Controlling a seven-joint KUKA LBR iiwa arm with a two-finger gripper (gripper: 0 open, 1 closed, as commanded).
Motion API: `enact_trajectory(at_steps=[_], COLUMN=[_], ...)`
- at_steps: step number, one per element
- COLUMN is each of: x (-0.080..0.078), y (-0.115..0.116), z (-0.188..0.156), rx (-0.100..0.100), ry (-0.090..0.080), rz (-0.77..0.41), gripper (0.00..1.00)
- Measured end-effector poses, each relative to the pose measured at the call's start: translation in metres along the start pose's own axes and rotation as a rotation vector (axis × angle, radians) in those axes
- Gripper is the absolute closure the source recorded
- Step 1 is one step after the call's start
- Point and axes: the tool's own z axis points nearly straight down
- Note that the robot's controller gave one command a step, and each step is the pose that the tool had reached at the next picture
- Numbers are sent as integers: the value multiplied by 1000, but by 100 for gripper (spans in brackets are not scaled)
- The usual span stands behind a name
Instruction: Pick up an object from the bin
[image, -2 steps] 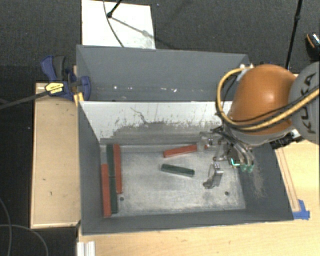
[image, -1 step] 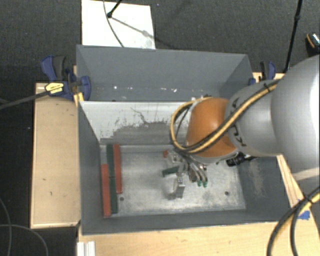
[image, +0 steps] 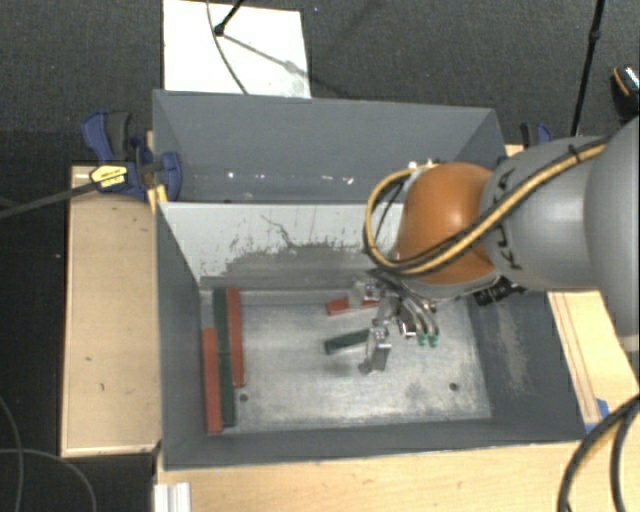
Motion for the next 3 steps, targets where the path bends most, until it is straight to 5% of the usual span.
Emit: enact_trajectory(at_steps=[1,2,3], x=[-2,12,12], y=[14,17,17], z=[-13,33,33], rx=[-1,0,0], ry=[1,8,7], rz=[-18,105,105], gripper=[0,0,0])
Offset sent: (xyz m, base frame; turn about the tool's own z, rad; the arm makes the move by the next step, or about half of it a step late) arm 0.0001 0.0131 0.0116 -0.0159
